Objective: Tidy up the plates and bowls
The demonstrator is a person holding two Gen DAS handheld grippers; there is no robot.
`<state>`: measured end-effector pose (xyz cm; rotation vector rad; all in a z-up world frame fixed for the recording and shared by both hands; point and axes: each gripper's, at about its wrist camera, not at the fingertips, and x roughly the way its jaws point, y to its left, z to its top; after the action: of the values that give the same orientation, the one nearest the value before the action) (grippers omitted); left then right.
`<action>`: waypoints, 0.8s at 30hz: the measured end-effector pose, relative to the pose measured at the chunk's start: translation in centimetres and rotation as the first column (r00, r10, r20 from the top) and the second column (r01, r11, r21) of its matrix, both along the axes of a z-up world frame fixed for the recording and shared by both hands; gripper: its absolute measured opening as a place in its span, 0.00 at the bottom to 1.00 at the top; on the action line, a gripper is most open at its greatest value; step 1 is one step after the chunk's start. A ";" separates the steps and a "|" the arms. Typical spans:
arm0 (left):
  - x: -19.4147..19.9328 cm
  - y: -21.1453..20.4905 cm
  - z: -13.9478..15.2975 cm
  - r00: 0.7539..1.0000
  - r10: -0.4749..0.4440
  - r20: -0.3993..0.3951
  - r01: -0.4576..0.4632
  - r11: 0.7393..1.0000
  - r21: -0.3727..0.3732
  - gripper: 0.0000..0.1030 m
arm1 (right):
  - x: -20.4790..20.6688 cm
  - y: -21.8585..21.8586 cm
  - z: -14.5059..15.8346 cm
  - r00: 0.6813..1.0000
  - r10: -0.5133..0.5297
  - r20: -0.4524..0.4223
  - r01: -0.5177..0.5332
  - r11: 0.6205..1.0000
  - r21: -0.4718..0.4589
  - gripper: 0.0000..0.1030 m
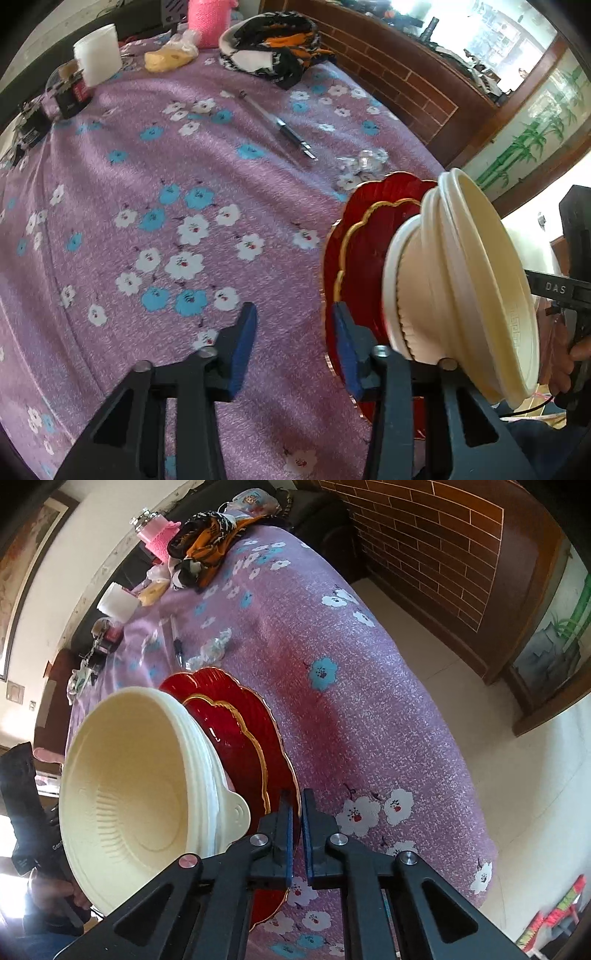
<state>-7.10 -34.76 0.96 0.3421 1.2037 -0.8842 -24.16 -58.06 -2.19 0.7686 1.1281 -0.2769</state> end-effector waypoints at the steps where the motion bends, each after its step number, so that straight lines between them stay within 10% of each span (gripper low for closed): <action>1: -0.2 0.0 0.1 1.000 -0.008 0.002 0.008 1.000 -0.007 0.25 | 0.0 0.0 0.0 1.000 0.000 0.002 0.000 1.000 -0.002 0.05; 5: -1.3 -0.2 0.2 0.999 -0.046 0.013 0.046 0.999 -0.009 0.05 | -0.3 0.3 -0.1 1.000 -0.003 0.011 0.003 1.000 0.006 0.05; 24: -1.3 1.8 0.3 1.000 0.013 0.000 -0.013 1.000 -0.021 0.05 | 0.0 1.5 1.0 1.000 0.017 0.025 -0.017 1.000 0.006 0.06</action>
<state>-8.43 -32.98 1.29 0.3167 1.1943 -0.8851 -24.17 -56.52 -1.17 0.7659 1.1122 -0.2493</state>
